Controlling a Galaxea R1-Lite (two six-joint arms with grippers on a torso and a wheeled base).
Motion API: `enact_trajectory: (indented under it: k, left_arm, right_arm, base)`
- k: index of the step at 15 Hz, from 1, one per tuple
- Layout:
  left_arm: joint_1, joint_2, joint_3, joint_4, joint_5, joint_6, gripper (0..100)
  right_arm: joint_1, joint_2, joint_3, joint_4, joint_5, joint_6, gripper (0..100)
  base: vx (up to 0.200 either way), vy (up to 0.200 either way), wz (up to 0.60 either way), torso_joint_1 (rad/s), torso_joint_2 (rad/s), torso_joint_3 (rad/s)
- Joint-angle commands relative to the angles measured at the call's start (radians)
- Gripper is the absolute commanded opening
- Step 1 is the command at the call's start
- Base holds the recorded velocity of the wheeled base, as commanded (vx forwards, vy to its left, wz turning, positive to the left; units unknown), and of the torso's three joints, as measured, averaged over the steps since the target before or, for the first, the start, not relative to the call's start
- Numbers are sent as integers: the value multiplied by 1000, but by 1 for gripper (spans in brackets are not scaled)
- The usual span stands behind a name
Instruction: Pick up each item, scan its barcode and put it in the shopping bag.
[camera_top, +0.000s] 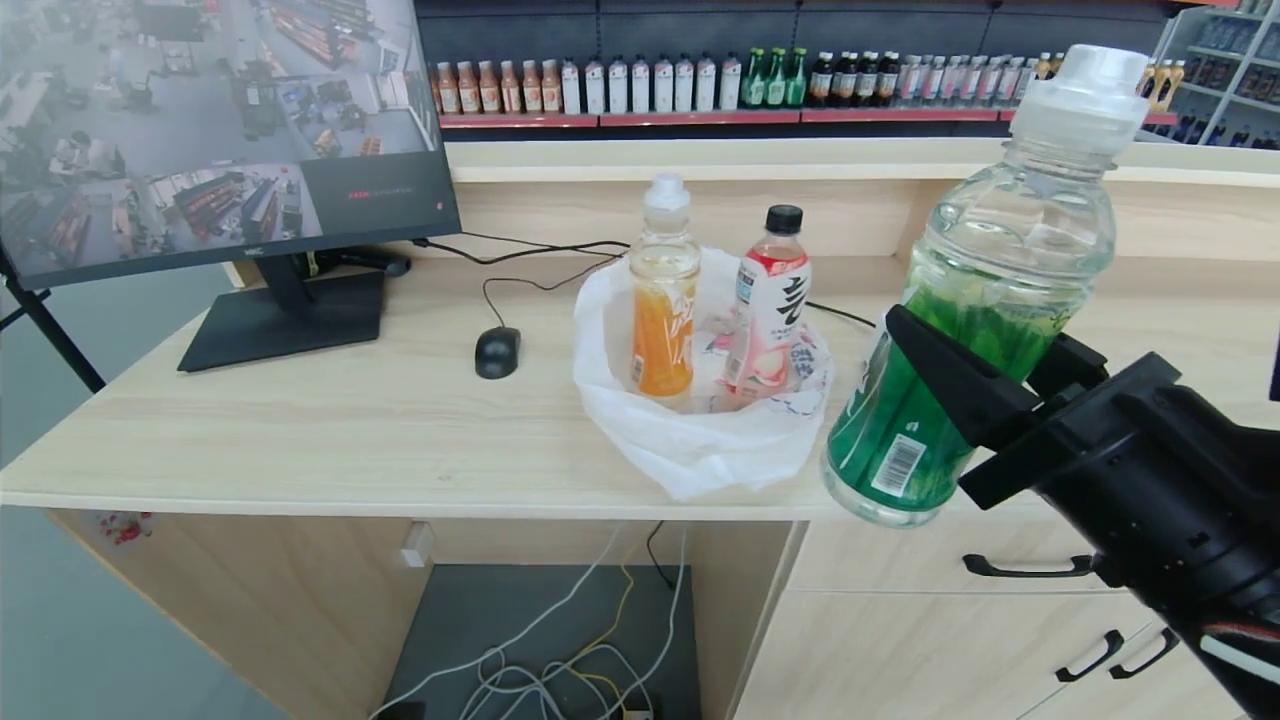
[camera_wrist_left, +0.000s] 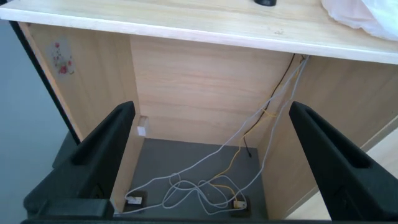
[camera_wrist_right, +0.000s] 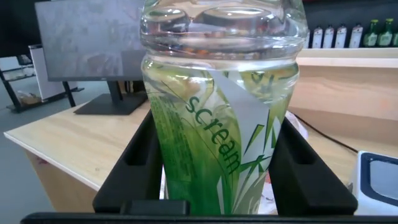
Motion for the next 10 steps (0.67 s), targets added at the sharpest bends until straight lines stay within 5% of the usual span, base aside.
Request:
enact_trajectory:
  k: [1,10]
  left_arm:
    - [0,0,1,0,1,0,100]
    - [0,0,-1,0,1,4,100]
  right_arm:
    - [-37,57,-31,-1,-1,0,0]
    - [-60,259,-209,-1,-1,0,0]
  base:
    - [0,0,0,0,0,0]
    - [0,0,0,0,0,0]
